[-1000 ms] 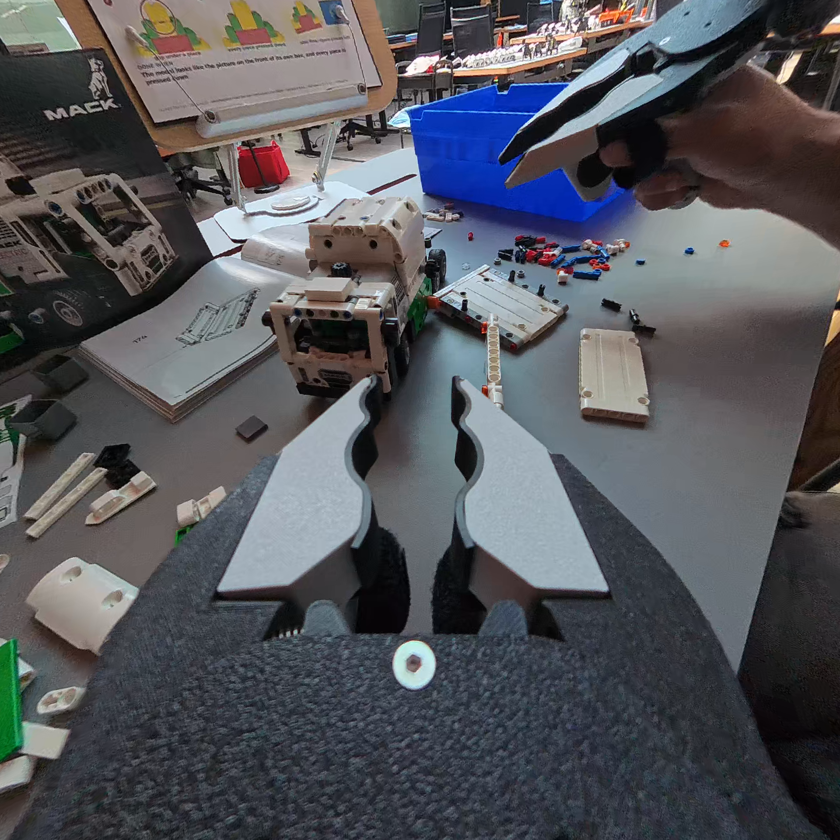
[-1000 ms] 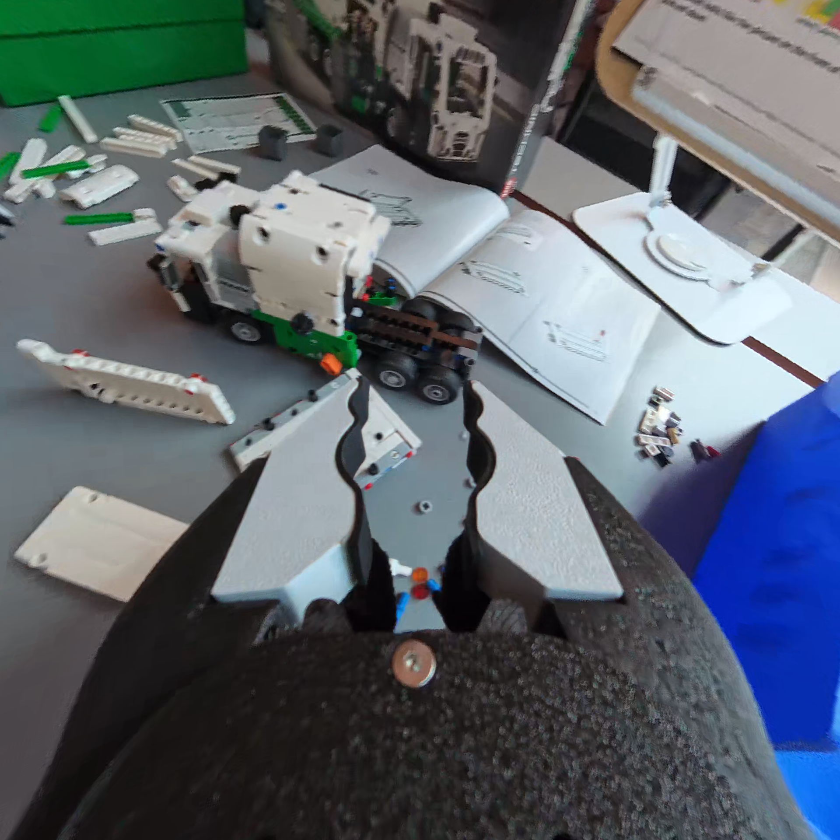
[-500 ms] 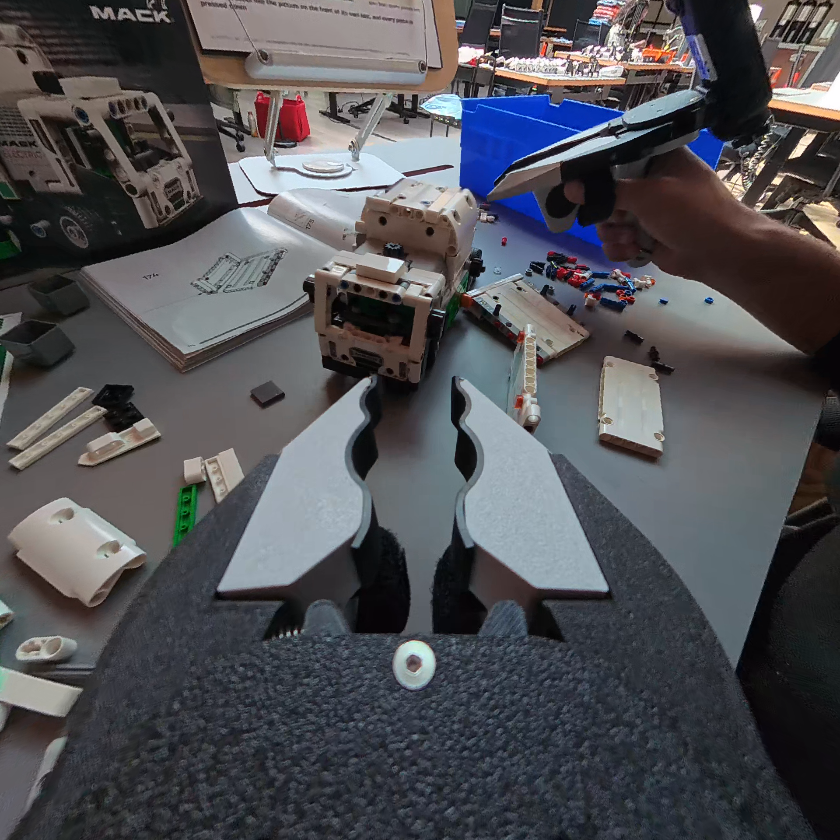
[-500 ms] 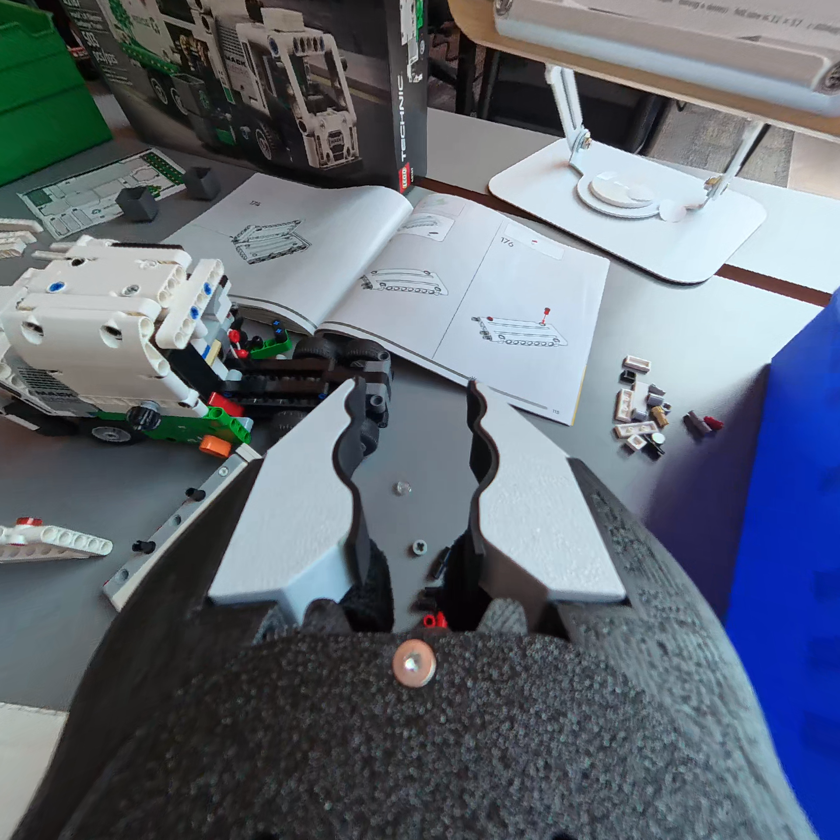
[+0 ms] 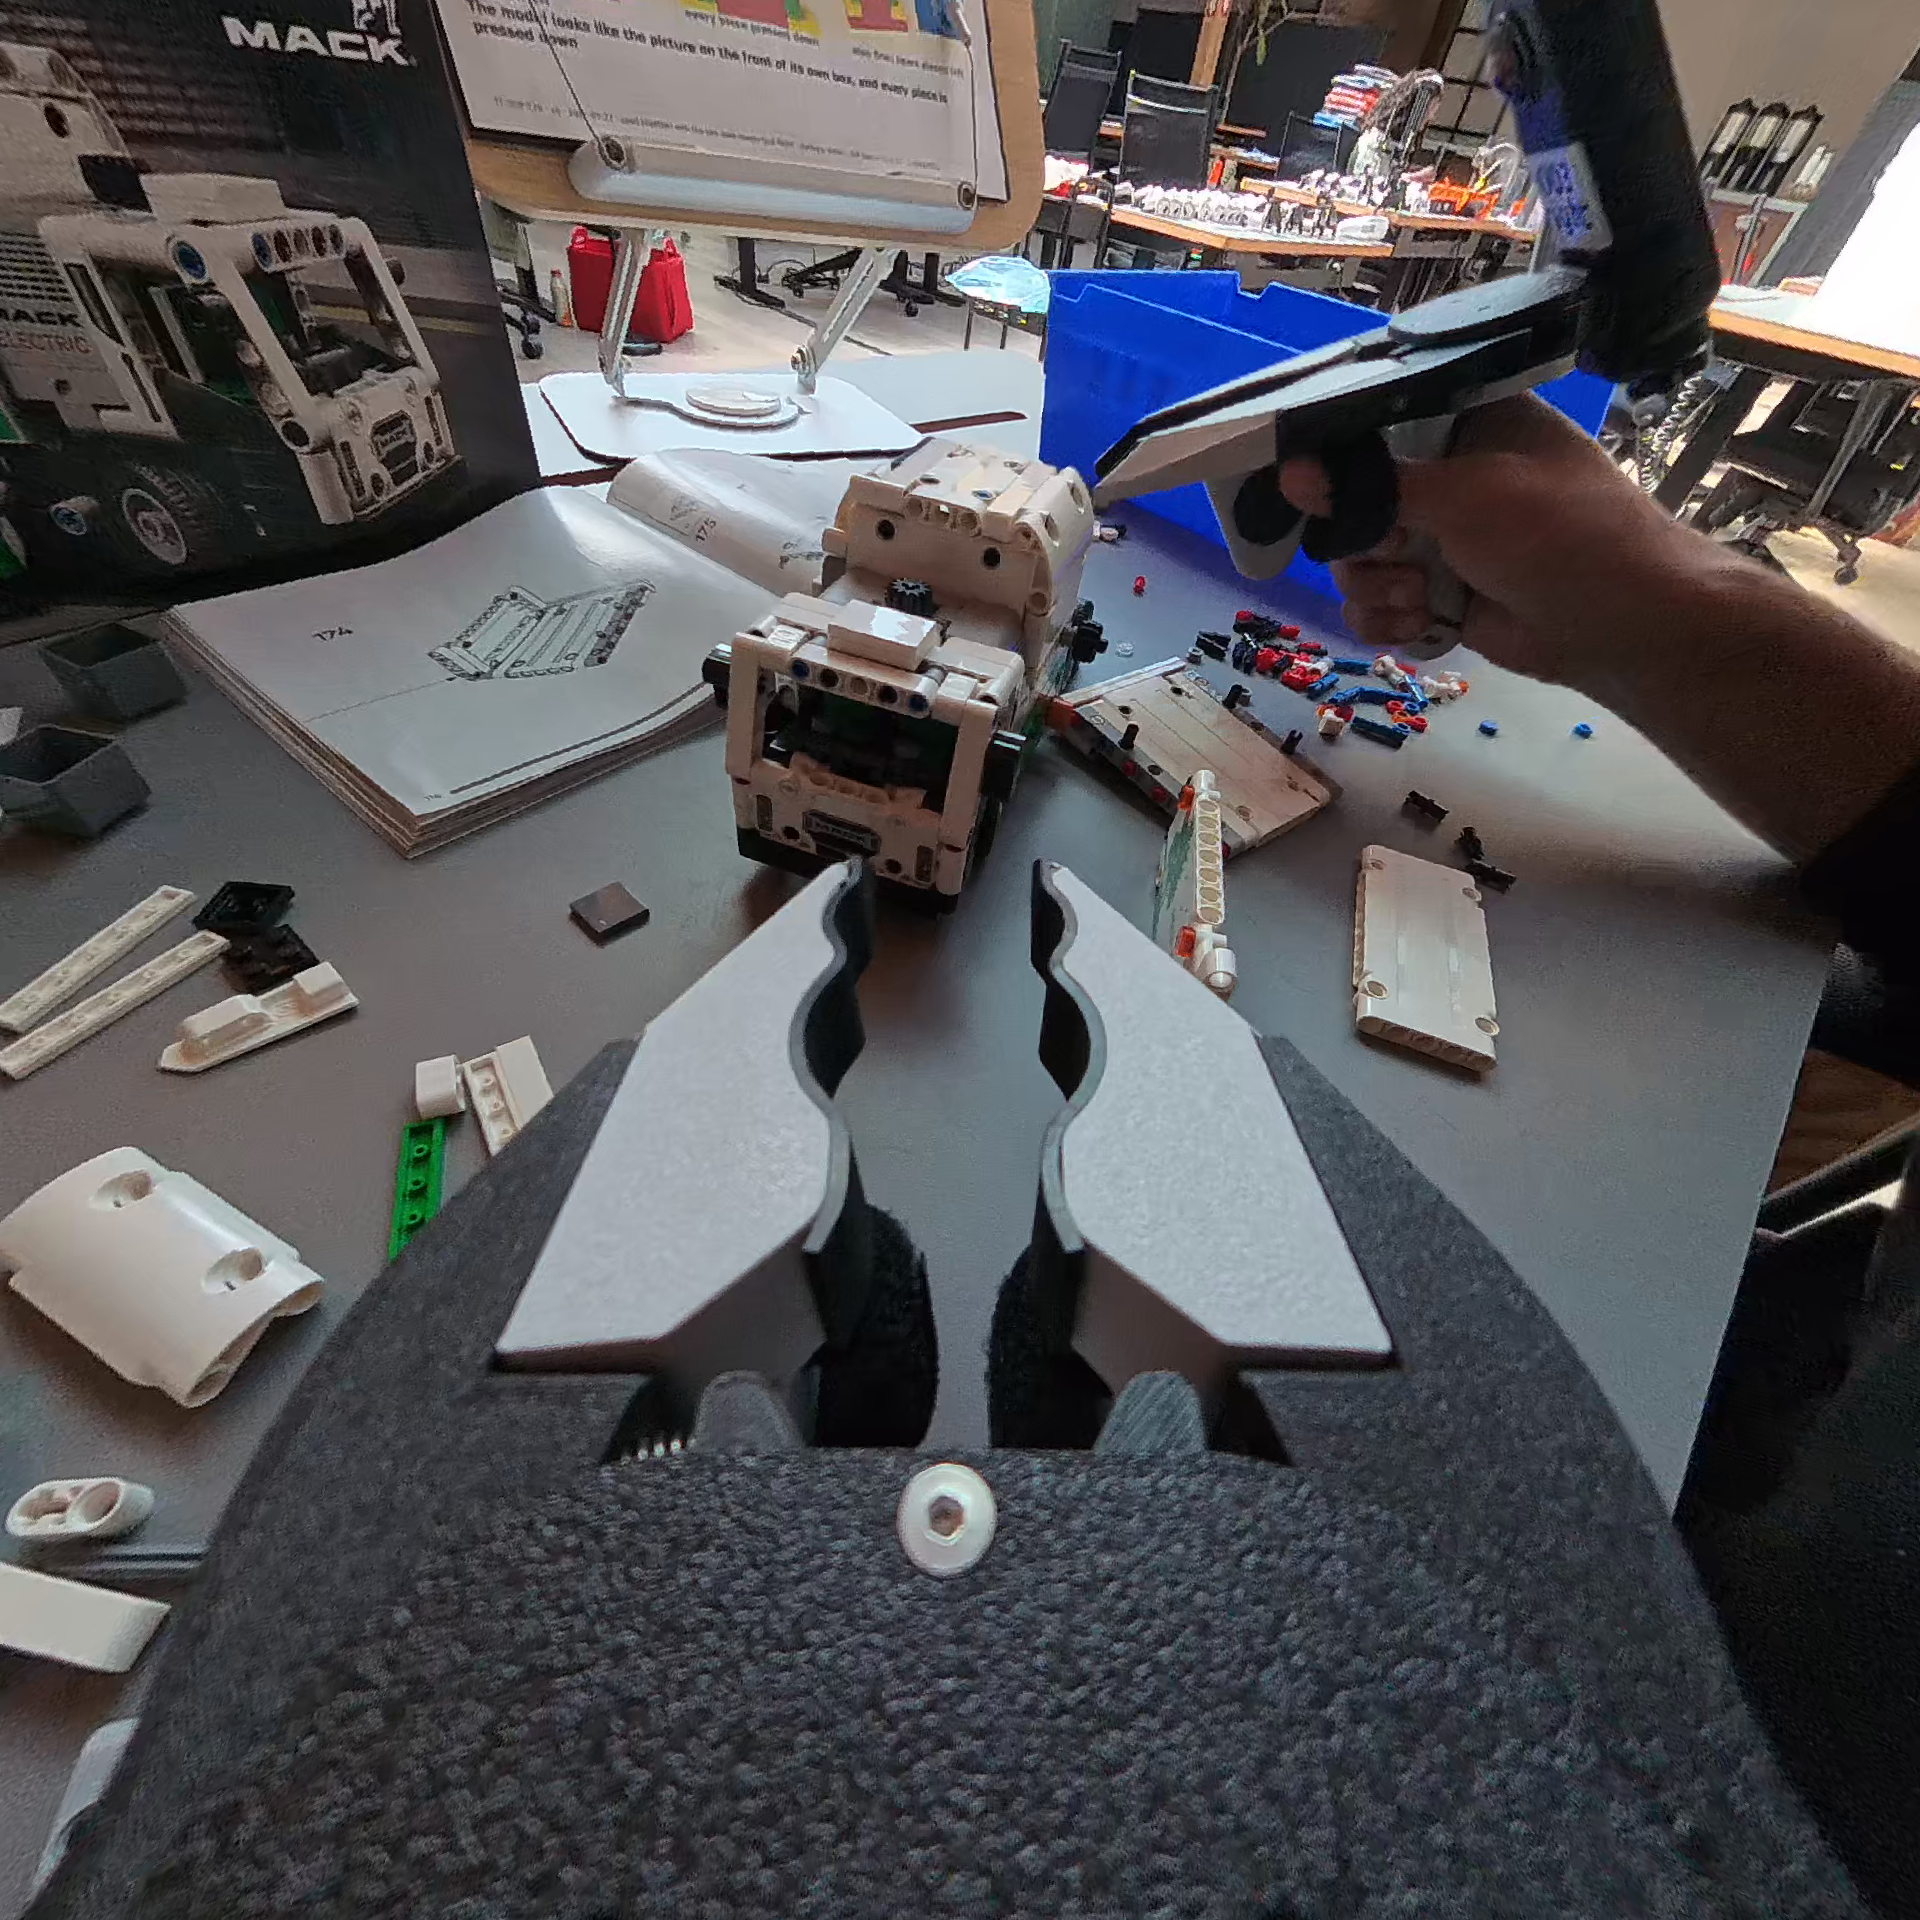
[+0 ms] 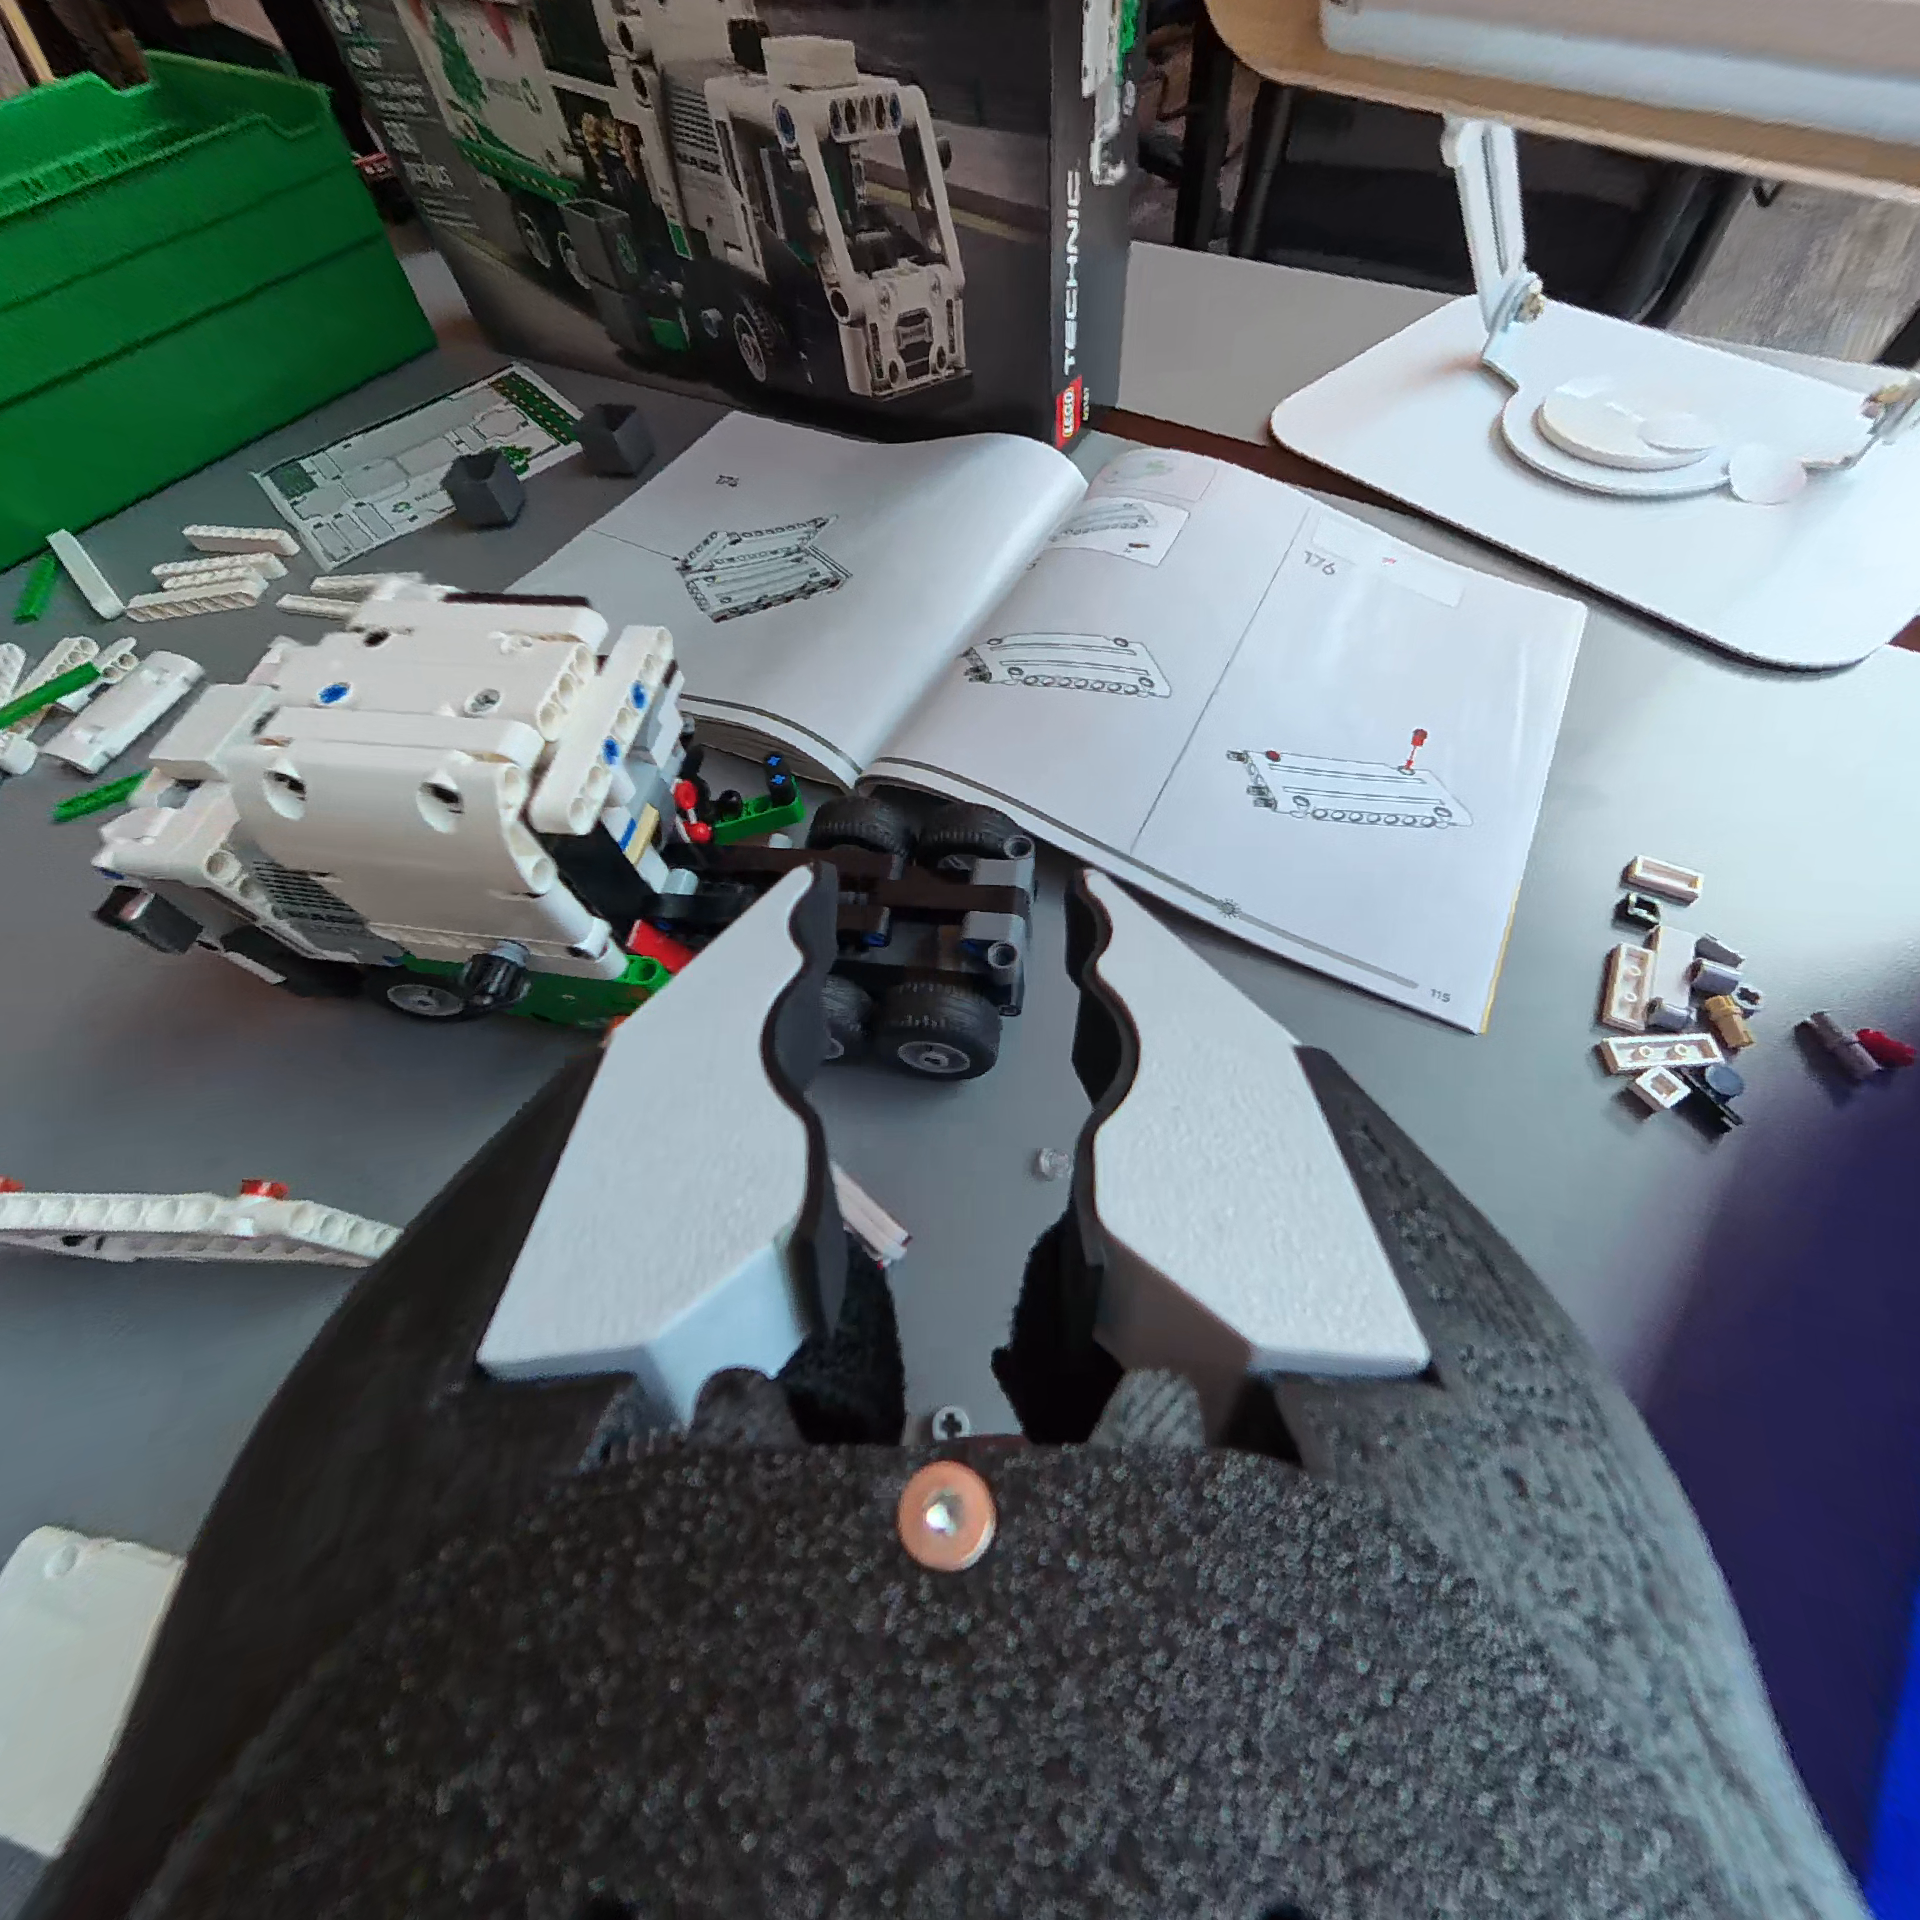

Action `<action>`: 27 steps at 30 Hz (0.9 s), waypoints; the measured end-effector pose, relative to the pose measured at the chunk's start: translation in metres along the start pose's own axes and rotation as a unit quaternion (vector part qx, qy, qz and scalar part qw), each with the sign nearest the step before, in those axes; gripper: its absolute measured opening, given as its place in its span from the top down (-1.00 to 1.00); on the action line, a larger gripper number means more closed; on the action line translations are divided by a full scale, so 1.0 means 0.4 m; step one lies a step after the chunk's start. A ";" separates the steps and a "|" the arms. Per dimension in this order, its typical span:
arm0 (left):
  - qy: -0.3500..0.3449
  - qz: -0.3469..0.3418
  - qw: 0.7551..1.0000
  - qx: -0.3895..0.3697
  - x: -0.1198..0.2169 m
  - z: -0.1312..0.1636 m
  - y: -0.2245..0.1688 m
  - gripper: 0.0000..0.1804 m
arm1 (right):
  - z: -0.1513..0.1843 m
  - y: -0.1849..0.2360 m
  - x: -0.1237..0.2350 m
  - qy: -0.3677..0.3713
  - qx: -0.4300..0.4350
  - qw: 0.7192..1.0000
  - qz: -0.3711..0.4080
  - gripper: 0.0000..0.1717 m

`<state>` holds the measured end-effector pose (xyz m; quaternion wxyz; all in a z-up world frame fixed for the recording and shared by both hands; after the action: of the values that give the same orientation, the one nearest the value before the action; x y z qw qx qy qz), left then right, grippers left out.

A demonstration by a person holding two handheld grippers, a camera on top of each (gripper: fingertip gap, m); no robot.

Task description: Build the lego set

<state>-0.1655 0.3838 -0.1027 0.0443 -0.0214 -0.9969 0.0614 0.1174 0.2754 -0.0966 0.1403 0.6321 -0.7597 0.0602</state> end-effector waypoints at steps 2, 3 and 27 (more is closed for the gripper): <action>0.008 0.003 1.000 -0.005 -0.004 0.004 -0.004 0.69 | -0.022 0.038 0.021 -0.006 0.031 0.999 -0.039 0.50; 0.016 0.005 1.000 -0.007 -0.007 0.008 -0.005 0.69 | -0.033 0.075 0.037 -0.004 0.047 0.995 -0.091 0.52; 0.022 0.058 0.980 0.190 0.078 0.105 -0.298 0.66 | 0.242 0.412 0.224 0.165 0.324 0.858 -0.363 0.51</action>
<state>-0.2049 0.2620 -0.1267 0.0653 -0.0722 -0.9630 0.2514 -0.0715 0.1967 -0.1488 0.0623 0.8534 -0.3802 0.3511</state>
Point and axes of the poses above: each gripper's, where its closed fingertips meet, x back along the fingers, z out of its underside, y = z × x across the jaws, the point moved 5 cm from there along x, back along the fingers, and after that the axes turned 9 degrees about -y, right-handed, at the moved point
